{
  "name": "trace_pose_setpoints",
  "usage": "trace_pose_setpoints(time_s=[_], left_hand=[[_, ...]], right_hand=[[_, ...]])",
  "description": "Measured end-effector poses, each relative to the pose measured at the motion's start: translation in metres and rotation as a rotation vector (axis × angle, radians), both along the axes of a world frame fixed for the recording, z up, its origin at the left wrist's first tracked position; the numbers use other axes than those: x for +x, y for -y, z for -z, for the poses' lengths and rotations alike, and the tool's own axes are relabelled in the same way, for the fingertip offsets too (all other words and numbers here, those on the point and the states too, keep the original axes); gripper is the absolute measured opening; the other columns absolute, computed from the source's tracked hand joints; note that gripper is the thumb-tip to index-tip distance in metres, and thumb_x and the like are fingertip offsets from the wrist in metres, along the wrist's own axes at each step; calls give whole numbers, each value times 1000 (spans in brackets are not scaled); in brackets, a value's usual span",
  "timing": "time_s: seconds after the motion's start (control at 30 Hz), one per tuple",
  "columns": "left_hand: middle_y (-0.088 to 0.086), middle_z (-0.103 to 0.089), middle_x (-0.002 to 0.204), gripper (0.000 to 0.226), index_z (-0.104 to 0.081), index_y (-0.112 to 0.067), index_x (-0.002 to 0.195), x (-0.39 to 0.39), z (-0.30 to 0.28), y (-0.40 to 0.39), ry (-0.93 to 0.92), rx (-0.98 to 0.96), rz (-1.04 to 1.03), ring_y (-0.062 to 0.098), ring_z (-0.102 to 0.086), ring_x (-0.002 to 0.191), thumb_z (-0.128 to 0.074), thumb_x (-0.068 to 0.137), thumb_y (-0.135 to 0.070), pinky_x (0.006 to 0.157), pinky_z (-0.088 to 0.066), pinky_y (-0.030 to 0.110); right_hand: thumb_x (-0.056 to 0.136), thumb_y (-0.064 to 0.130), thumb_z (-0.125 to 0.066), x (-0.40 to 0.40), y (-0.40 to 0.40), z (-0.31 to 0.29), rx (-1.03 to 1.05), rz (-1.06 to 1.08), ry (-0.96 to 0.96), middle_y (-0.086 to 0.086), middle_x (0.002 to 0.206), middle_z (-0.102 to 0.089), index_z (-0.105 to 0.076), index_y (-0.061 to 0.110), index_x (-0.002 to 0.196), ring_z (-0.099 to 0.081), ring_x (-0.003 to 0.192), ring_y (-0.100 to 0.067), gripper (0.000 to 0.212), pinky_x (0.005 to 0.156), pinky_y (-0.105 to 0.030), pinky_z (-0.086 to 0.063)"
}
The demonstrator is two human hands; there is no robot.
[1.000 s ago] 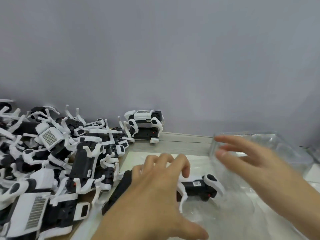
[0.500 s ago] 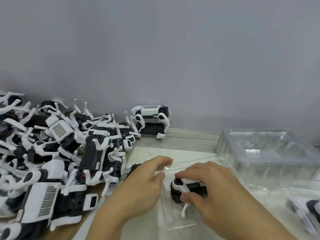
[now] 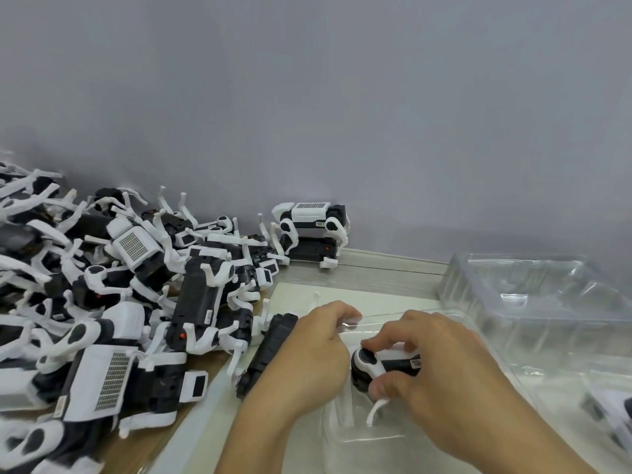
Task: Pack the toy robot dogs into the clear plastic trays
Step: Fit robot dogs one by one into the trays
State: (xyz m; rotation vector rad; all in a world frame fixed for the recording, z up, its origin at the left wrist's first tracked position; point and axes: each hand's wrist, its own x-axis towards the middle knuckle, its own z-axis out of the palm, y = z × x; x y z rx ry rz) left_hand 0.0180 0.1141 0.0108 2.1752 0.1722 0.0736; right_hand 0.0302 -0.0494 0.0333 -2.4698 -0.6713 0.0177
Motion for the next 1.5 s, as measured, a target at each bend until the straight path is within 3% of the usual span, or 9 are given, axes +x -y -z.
trace_pose_setpoints(time_s=[0.17, 0.27, 0.37, 0.47, 0.67, 0.87, 1.1, 1.2, 1.5], left_hand=[[-12, -55, 126, 55, -58, -29, 120, 2, -1, 4, 2, 42, -2, -1, -46, 119, -30, 89, 7, 85, -30, 3], [-14, -56, 120, 50, -59, -29, 120, 2, -4, 5, -3, 63, -2, -3, -48, 115, -33, 92, 3, 79, -31, -1], [-19, -55, 118, 25, -57, -40, 121, 2, -4, 9, -4, 48, -8, -7, -49, 111, -49, 98, -32, 78, -35, 5], [-23, -49, 116, 38, -55, -48, 121, 1, 0, 14, -33, 119, -10, -3, -45, 113, -61, 85, -60, 86, -36, 18], [-24, -49, 109, 34, -56, -47, 115, 0, -1, 16, -24, 128, -27, -2, -44, 111, -64, 84, -59, 78, -34, 12], [-28, -44, 116, 41, -47, -44, 132, -2, -4, 23, 70, 321, -45, 0, -33, 118, -49, 94, -58, 92, -35, 22], [-31, -29, 133, 37, -44, -47, 127, -5, -14, 32, 287, 513, 55, -15, -11, 123, -51, 92, -59, 105, -12, 28], [-35, -20, 134, 42, -49, -45, 114, -9, -19, 35, 240, 416, 169, -29, 8, 115, -57, 81, -71, 109, -13, 27], [-37, 7, 155, 80, -45, -52, 109, -16, -27, 37, -51, 408, 271, -19, 23, 131, -72, 42, -87, 122, 0, 43]], right_hand=[[84, 56, -61, 3, 13, -7, 9, -90, -11, 22, 102, -63, -65, 39, 105, -47, 102, 1, 27, 96, -25, -38], [89, 49, -60, 9, 33, -13, 30, 10, 24, 40, 103, -48, -63, 49, 105, -38, 109, 9, 16, 99, -18, -31], [86, 49, -66, 17, 57, -17, -85, 105, 57, 39, 104, -43, -60, 50, 103, -37, 116, 5, 18, 104, -25, -29], [83, 51, -70, 19, 62, -17, -143, 144, 4, 33, 102, -41, -61, 51, 87, -34, 112, 2, 10, 104, -31, -30], [78, 41, -79, 24, 55, -7, -63, 240, -2, 26, 95, -46, -62, 45, 66, -35, 102, -2, 21, 97, -34, -32], [76, 39, -81, 24, 52, -3, -15, 260, 13, 23, 94, -48, -63, 46, 64, -37, 100, -4, 23, 91, -33, -34], [79, 44, -77, 24, 54, -6, -23, 235, -22, 24, 98, -46, -61, 49, 69, -35, 106, -3, 20, 89, -29, -33], [80, 47, -75, 25, 55, -7, -31, 226, -24, 24, 98, -44, -63, 50, 75, -33, 106, -1, 14, 86, -26, -30], [97, 45, -47, 30, 61, -5, 24, 136, -29, 23, 101, -46, -65, 50, 89, -31, 106, 1, 20, 80, -15, -28]])
